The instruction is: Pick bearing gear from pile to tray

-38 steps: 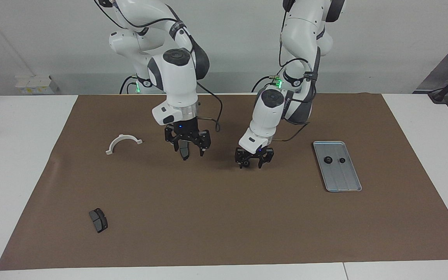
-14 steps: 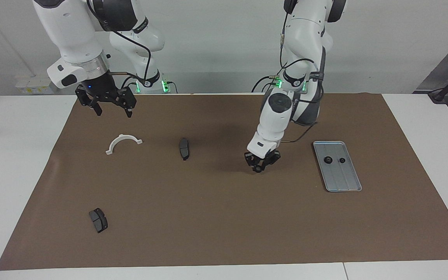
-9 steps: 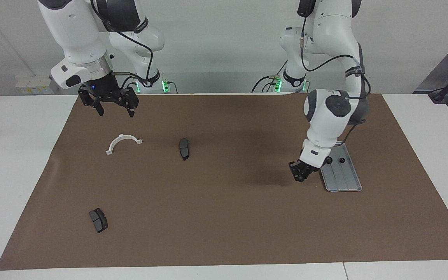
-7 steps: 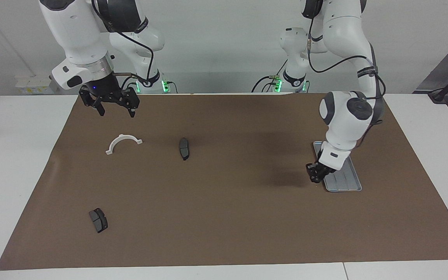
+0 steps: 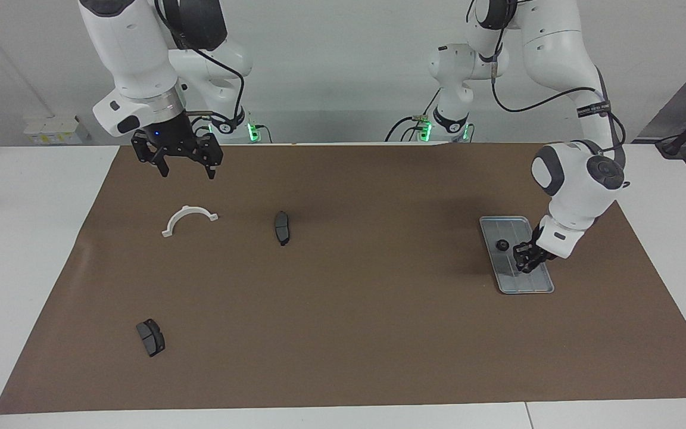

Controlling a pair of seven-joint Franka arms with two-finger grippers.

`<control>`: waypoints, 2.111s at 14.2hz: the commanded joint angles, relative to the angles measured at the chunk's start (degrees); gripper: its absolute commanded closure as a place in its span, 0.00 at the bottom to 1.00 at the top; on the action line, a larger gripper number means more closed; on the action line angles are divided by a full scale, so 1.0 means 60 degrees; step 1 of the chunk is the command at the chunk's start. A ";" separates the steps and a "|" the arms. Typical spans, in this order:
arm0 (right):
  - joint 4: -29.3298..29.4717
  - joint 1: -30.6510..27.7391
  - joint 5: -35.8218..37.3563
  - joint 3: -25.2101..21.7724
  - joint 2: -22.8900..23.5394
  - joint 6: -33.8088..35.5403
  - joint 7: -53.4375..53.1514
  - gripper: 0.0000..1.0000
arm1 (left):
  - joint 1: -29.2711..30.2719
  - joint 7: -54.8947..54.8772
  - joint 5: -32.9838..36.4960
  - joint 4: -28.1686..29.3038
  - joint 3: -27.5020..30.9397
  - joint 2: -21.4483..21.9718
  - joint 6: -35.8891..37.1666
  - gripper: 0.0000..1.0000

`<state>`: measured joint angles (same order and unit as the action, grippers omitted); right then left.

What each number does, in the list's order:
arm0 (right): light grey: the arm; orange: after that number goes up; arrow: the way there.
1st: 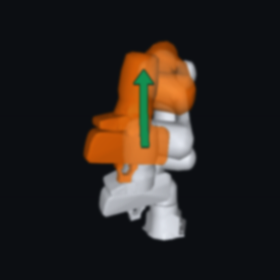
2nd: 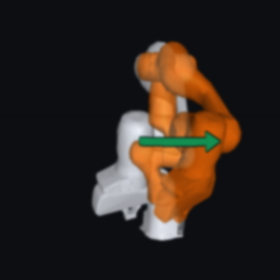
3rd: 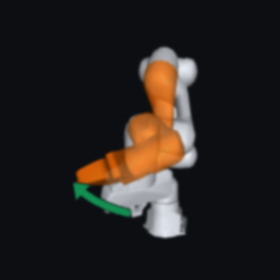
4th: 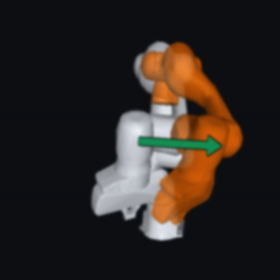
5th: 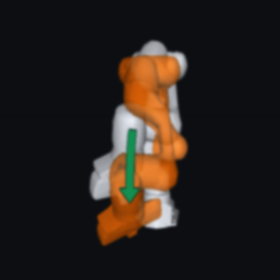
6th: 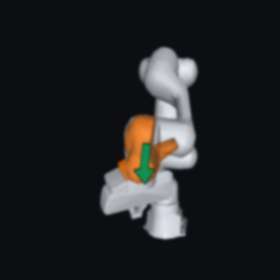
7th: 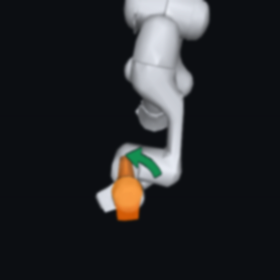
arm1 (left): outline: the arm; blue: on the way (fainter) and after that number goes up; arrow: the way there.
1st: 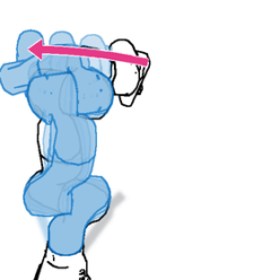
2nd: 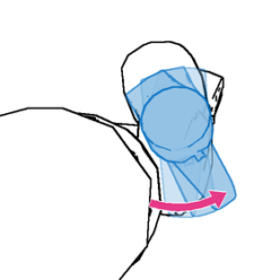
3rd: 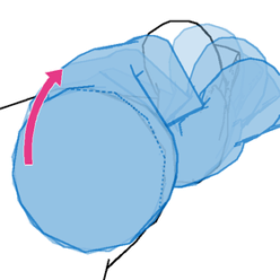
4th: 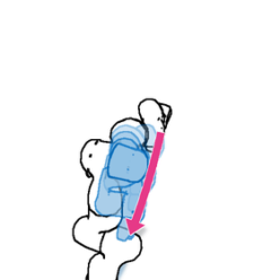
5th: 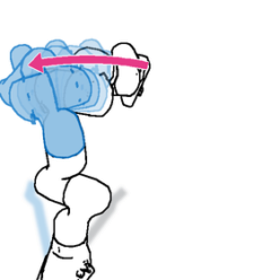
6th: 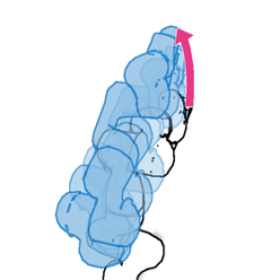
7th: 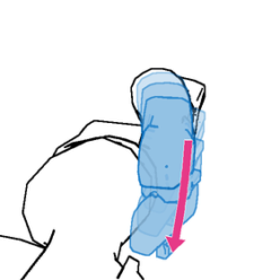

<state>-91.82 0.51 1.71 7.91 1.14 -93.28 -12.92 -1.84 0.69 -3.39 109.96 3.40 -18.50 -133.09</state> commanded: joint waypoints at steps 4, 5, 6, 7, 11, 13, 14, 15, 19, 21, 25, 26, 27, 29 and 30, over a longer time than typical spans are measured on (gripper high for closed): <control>-0.0239 -0.0099 0.0007 0.0043 -0.0234 -0.0069 -0.0074 0.00 | 0.0146 -0.0188 0.0008 0.0339 -0.0098 0.0432 -0.0320 0.00; -0.0239 -0.0099 0.0007 0.0043 -0.0234 -0.0055 -0.0059 0.00 | 0.0102 -0.0173 0.0008 -0.0143 -0.0098 0.0446 0.0277 0.00; -0.0239 -0.0099 0.0007 0.0029 -0.0234 -0.0055 -0.0059 0.00 | 0.0058 -0.0159 0.0008 -0.0873 -0.0113 0.0432 0.1225 0.00; -0.0239 -0.0128 -0.0007 0.0029 -0.0234 -0.0055 -0.0059 0.00 | 0.0043 -0.0158 0.0008 -0.1750 -0.0113 0.0374 0.2308 0.00; -0.0239 -0.0158 -0.0007 0.0014 -0.0234 -0.0055 -0.0059 0.00 | 0.0043 -0.0100 0.0080 -0.4069 -0.0157 0.0476 0.5929 0.00; -0.0239 -0.0158 -0.0007 0.0014 -0.0234 -0.0055 -0.0059 0.00 | 0.0043 -0.0100 0.0110 -0.4613 -0.0142 0.0708 0.7090 0.00; -0.0239 -0.0158 -0.0007 0.0014 -0.0234 -0.0055 -0.0059 0.00 | 0.0043 -0.0100 0.0110 -0.4630 -0.0128 0.1029 0.7312 0.00; -0.0239 -0.0158 -0.0007 0.0014 -0.0234 -0.0055 -0.0059 0.00 | 0.0057 -0.0100 0.0096 -0.4616 -0.0157 0.1467 0.7474 0.00; -0.0239 -0.0158 -0.0007 0.0014 -0.0234 -0.0055 -0.0059 0.00 | 0.0028 -0.0158 0.0285 -0.4528 -0.0186 0.2466 0.8717 0.00; -0.0239 -0.0158 -0.0007 0.0014 -0.0234 -0.0055 -0.0059 0.00 | 0.0028 -0.0158 0.0315 -0.4222 -0.0186 0.2759 0.8794 0.00; -0.0224 -0.0027 0.0007 0.0029 -0.0249 -0.0054 -0.0088 0.00 | 0.0028 -0.0188 0.0345 -0.3271 -0.0186 0.3141 0.8021 0.00; -0.0224 -0.0012 0.0065 0.0043 -0.0264 -0.0098 -0.0132 0.00 | 0.0028 -0.0188 0.0359 -0.2833 -0.0186 0.3330 0.7495 0.00; -0.0238 -0.0012 0.0124 0.0043 -0.0264 -0.0142 -0.0147 0.00 | 0.0028 -0.0188 0.0359 -0.2495 -0.0186 0.3463 0.7185 0.00; -0.0282 -0.0026 0.0168 0.0043 -0.0264 -0.0288 -0.0162 0.00 | 0.0028 -0.0202 0.0564 -0.2316 -0.0186 0.3567 0.7065 0.00; -0.0297 -0.0026 0.0154 0.0043 -0.0278 -0.0246 -0.0162 0.00 | 0.0028 -0.0202 0.0564 -0.2374 -0.0201 0.3552 0.7065 0.00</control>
<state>-91.82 0.51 1.72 7.91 0.91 -93.58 -12.93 -1.71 0.22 -1.27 92.61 2.51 -0.08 -88.79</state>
